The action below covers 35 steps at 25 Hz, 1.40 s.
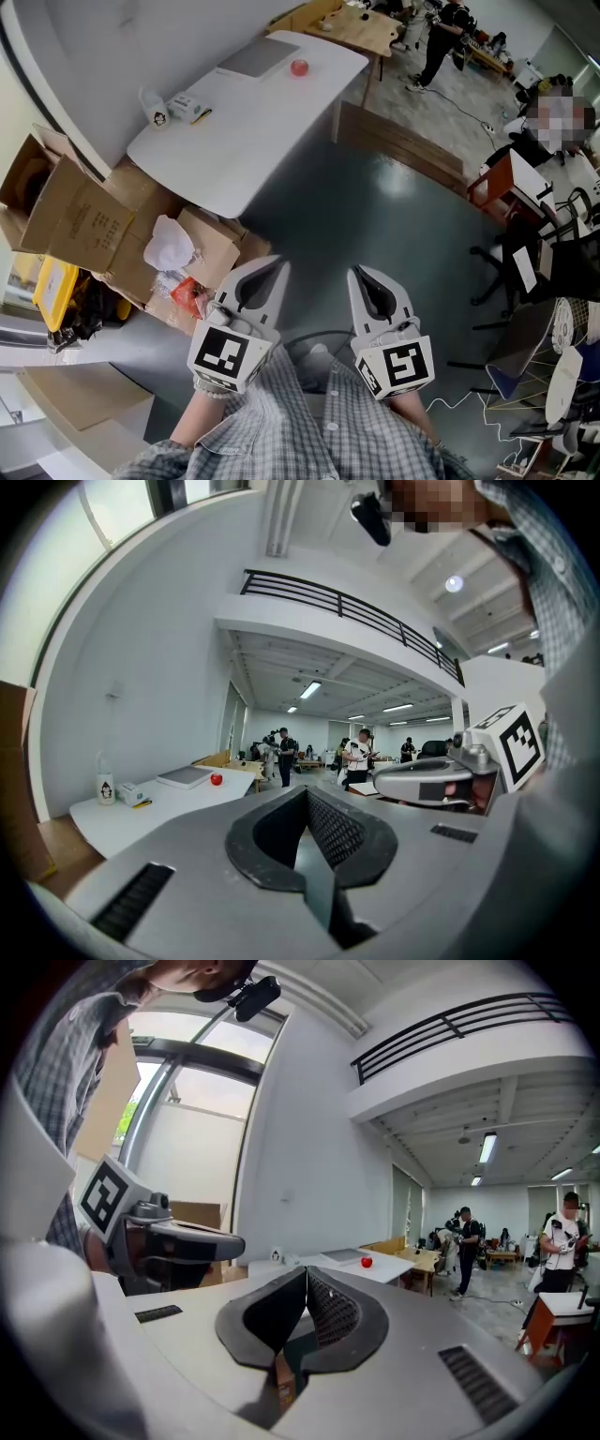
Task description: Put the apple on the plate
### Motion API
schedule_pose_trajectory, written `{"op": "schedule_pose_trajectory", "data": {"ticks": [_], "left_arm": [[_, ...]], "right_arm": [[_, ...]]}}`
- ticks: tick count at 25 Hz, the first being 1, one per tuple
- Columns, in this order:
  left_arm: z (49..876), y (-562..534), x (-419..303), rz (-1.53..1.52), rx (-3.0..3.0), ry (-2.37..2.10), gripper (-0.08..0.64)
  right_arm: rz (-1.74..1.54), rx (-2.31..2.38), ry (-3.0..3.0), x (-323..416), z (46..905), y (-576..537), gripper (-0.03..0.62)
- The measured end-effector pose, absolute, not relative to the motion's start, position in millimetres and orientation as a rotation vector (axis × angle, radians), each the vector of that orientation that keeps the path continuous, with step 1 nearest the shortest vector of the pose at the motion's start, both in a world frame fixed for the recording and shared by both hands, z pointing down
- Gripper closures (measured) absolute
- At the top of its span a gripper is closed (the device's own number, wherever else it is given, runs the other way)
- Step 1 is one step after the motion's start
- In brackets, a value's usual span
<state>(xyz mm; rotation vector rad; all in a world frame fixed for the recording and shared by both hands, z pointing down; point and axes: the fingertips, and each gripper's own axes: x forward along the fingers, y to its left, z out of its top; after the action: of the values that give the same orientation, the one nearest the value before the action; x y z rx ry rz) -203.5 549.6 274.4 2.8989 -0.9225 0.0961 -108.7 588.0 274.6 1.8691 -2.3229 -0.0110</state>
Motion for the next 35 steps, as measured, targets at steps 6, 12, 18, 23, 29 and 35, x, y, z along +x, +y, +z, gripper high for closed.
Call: {"op": "schedule_pose_trajectory", "data": {"ticks": [6, 12, 18, 23, 29, 35], "left_arm": [[274.8, 551.7, -220.5, 0.077, 2.9, -0.889, 0.552], [273.6, 555.3, -230.0, 0.063, 2.922, -0.871, 0.553], [278.8, 556.7, -234.3, 0.088, 2.908, -0.89, 0.552], [278.7, 545.8, -232.8, 0.103, 2.896, -0.928, 0.552], [279.2, 519.2, -220.9, 0.116, 2.883, -0.979, 0.552], [267.7, 489.1, -191.0, 0.108, 2.882, -1.004, 0.553]], "right_arm": [[0.057, 1.907, -2.45, -125.9, 261.2, 596.0, 0.572], [-0.044, 1.989, -2.345, -121.2, 255.8, 604.3, 0.572], [-0.053, 2.01, -2.293, -112.2, 262.1, 599.2, 0.572], [-0.056, 1.948, -2.308, -113.9, 273.7, 582.3, 0.572], [-0.083, 1.876, -2.339, -107.7, 277.4, 550.9, 0.572], [0.05, 1.839, -2.485, -82.9, 277.9, 512.2, 0.572]]}}
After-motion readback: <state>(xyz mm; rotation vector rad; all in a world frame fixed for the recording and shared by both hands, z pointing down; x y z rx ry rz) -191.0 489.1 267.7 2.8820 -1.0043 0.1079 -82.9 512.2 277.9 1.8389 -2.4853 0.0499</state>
